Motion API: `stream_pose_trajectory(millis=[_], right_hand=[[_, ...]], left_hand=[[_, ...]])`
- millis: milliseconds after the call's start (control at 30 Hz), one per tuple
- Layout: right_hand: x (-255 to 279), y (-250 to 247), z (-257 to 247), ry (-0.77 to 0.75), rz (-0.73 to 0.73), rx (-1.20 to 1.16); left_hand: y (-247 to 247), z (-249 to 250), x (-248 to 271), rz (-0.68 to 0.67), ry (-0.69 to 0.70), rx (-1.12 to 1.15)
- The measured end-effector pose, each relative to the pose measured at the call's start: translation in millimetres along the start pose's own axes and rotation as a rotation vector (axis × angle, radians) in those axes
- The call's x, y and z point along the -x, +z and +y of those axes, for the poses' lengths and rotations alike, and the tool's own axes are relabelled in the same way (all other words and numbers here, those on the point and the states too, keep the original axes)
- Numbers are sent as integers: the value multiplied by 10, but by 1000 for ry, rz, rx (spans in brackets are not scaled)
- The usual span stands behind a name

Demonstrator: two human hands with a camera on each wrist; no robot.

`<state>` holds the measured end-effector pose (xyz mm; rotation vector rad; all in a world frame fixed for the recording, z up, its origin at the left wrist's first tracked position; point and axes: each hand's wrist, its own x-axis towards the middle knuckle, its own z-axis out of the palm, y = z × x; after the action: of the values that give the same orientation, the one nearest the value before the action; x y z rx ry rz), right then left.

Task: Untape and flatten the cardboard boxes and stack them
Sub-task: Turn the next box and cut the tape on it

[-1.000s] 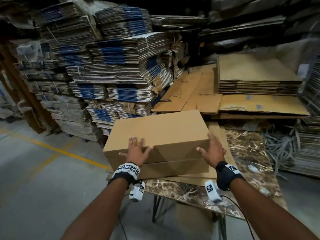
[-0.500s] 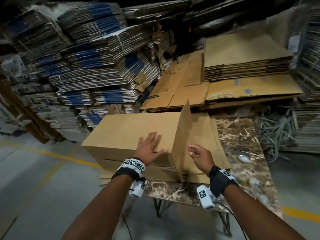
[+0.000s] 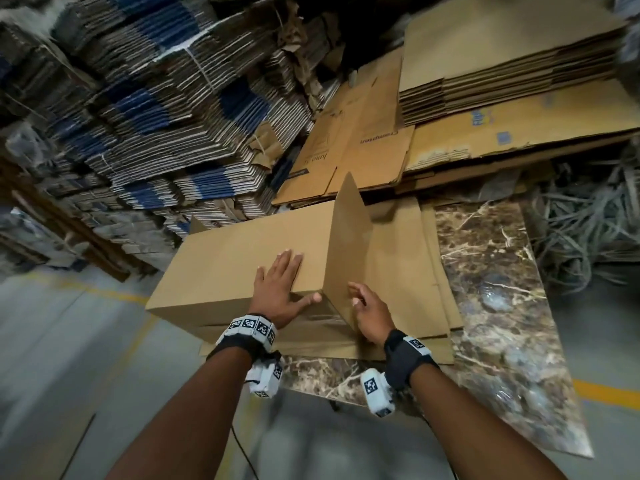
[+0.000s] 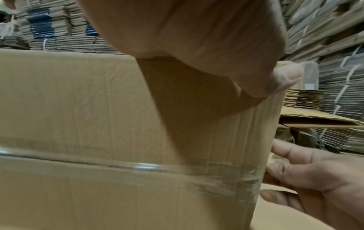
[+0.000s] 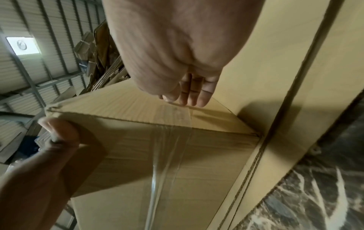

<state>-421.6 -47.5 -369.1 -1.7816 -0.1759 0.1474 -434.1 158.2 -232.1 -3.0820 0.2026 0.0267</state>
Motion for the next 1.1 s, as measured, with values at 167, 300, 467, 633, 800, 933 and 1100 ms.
stream_pose_trajectory(millis=[167, 300, 467, 633, 800, 933, 1100], right_hand=[[-126, 56, 91, -69, 22, 13], [-155, 88, 164, -113, 60, 27], [-283, 41, 187, -211, 60, 111], [-300, 16, 205, -213, 65, 77], [-117, -60, 338, 27, 211, -210], [34, -194, 332, 99, 340, -306], [76, -399, 310, 123, 365, -362]], left_hand=[[11, -2, -103, 22, -26, 2], [16, -2, -149, 27, -32, 2], [50, -11, -165, 49, -33, -23], [44, 10, -165, 59, -38, -32], [29, 127, -202, 107, -87, -24], [33, 355, -344, 141, -188, -31], [6, 604, -508, 103, -321, -12]])
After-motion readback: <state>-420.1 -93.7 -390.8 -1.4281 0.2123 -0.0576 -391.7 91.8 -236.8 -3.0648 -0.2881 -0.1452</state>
